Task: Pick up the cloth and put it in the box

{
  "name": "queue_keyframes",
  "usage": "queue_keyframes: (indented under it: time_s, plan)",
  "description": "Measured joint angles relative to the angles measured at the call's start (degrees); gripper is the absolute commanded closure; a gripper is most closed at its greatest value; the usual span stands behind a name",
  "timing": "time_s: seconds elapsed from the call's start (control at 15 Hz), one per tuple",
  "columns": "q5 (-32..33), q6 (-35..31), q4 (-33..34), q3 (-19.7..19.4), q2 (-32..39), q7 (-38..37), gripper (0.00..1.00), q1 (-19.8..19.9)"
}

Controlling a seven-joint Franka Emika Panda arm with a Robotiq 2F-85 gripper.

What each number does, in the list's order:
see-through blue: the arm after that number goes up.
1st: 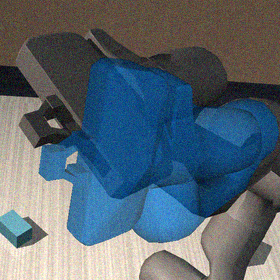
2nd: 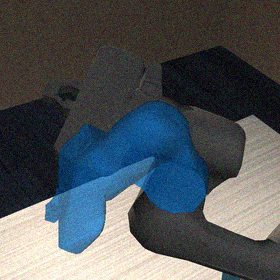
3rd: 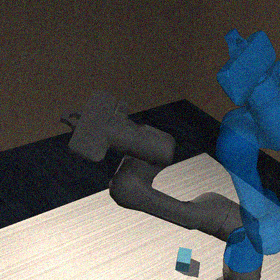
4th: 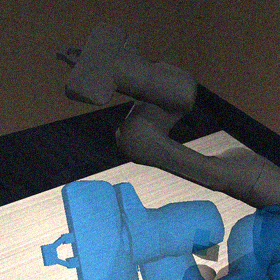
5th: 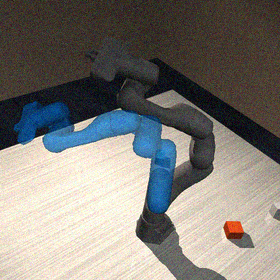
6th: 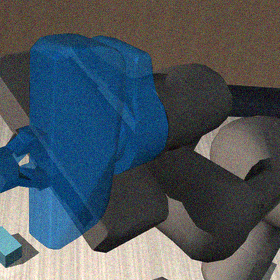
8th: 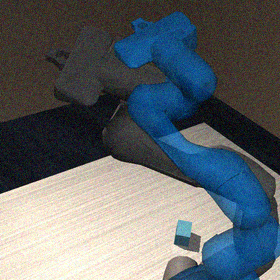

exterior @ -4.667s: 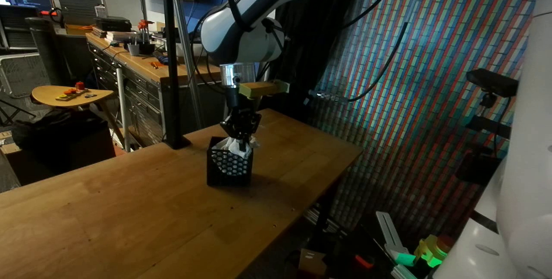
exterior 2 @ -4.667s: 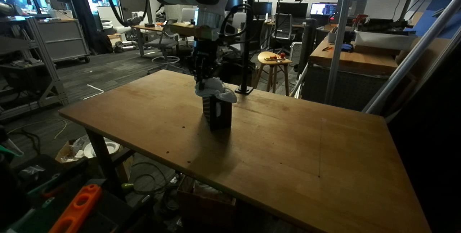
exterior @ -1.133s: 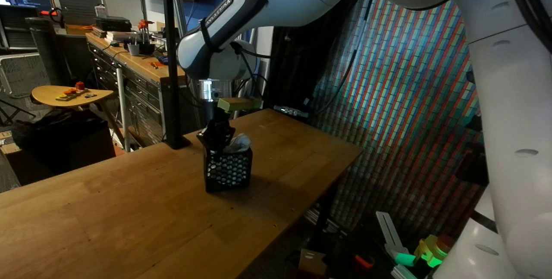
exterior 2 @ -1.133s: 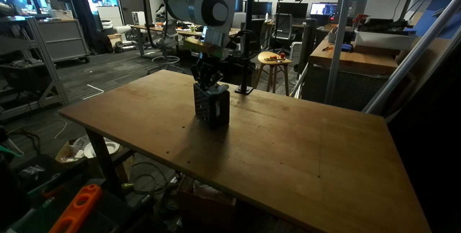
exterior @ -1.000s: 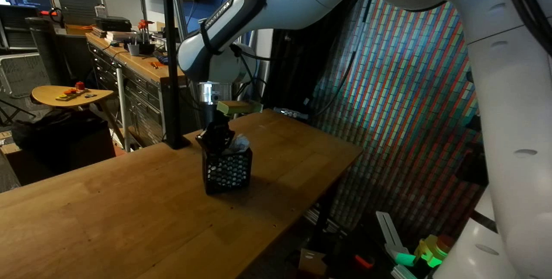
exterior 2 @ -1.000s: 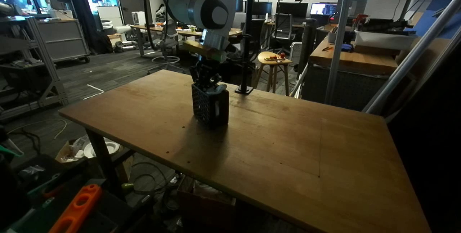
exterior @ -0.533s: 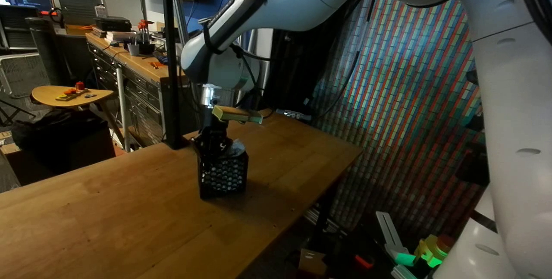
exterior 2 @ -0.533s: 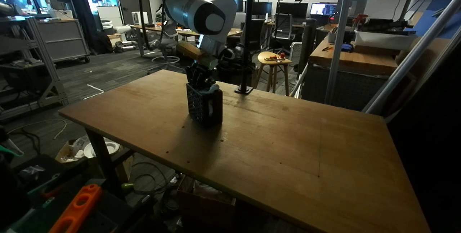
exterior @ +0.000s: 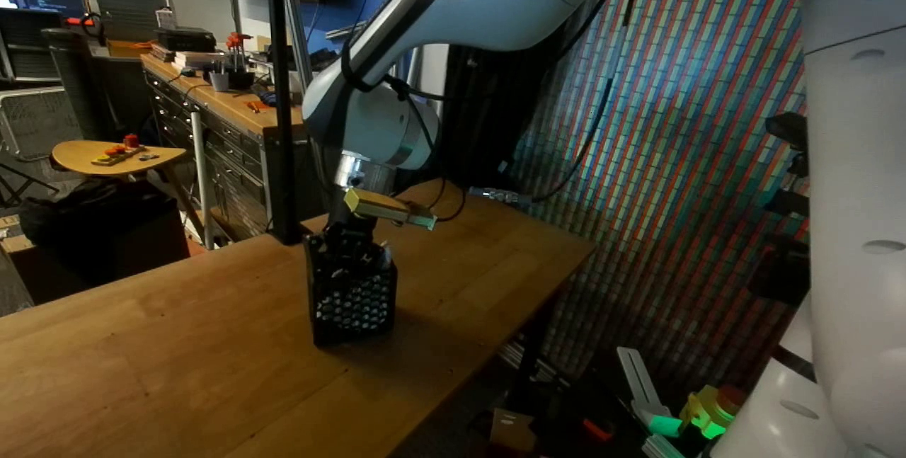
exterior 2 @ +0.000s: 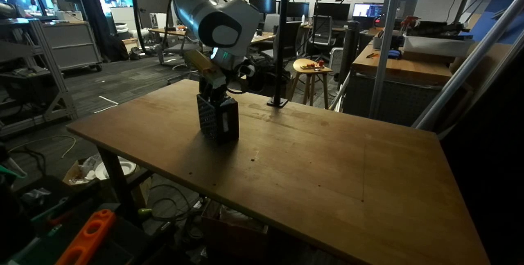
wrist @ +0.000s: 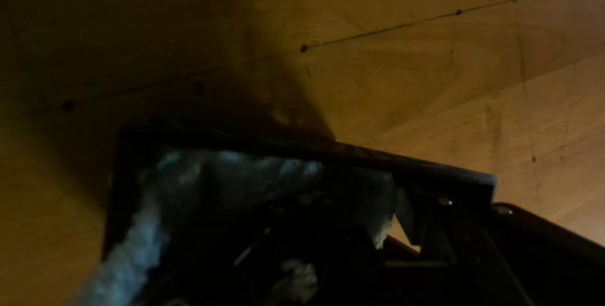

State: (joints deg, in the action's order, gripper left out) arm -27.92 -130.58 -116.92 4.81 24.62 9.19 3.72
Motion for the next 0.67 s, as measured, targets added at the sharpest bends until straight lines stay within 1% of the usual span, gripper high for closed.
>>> queue_keyframes:
  time_s: [0.07, 0.13, 0.27, 0.4, 0.53, 0.6, 0.67]
  plan:
    - [0.9, 0.0, -1.1, -0.2, -0.8, -0.4, 0.27, -0.1]
    - [2.5, 0.4, -2.0, -0.4, -1.8, -1.0, 0.2, -0.1]
    - [7.2, 2.7, -2.9, -1.2, -4.3, -3.0, 0.05, -0.3]
    - [12.4, 6.7, -2.8, -2.1, -7.1, -4.8, 0.01, -0.7]
    - [16.9, 11.1, -2.6, -2.7, -9.8, -5.9, 0.01, -0.8]
    - [18.8, 13.1, -2.3, -2.9, -10.9, -6.2, 0.08, -0.9]
    - [20.5, 14.9, -1.9, -3.0, -11.9, -6.5, 0.27, -0.9]
